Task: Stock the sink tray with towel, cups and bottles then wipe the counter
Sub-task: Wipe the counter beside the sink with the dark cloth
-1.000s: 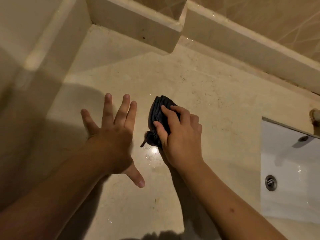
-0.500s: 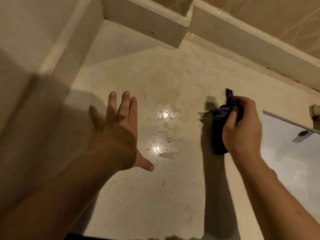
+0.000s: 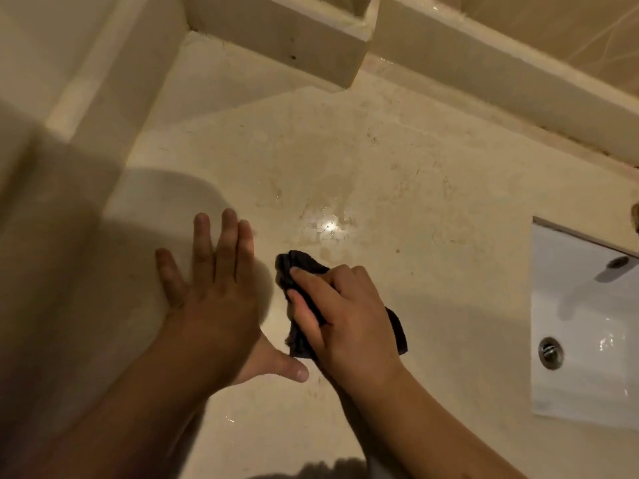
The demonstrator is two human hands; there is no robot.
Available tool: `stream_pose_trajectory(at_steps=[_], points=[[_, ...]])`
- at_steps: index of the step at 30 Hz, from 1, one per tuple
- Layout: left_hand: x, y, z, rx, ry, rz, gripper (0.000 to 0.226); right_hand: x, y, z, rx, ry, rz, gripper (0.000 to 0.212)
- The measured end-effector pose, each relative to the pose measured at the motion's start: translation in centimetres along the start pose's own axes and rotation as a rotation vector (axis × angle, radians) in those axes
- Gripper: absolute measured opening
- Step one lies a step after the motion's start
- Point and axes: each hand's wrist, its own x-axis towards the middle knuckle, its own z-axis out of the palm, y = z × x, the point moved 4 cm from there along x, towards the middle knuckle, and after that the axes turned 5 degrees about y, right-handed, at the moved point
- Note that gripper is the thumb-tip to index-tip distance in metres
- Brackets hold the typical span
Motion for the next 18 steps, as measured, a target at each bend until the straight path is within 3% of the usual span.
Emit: stream_pose_trajectory(at_steps=[2, 6, 9, 13, 18], points=[[0.1, 0.2, -0.3, -0.002, -0.034, -0.01, 0.183, -0.4, 3.7, -2.0, -0.03, 0.045, 0.095, 0.03], [0.1, 0.2, -0.2, -0.016, -0.134, -0.097, 0.183, 0.0, 13.1, -7.8, -0.23, 0.155, 0.51, 0.028], [-0.1, 0.3, -0.5, -0.015, -0.135, -0.102, 0.181, 1.6, 15.5, -10.3, -0.295, 0.21, 0.638, 0.03], [-0.1, 0.3, -0.9, -0.071, -0.131, -0.092, 0.18, 6.0, 8.8, -7.4, -0.094, 0.336, 0.503, 0.026], [-0.3, 0.0, -1.1, -0.121, -0.096, -0.085, 0.18, 9.8, -1.4, 0.3, 0.088, 0.157, 0.187, 0.024]])
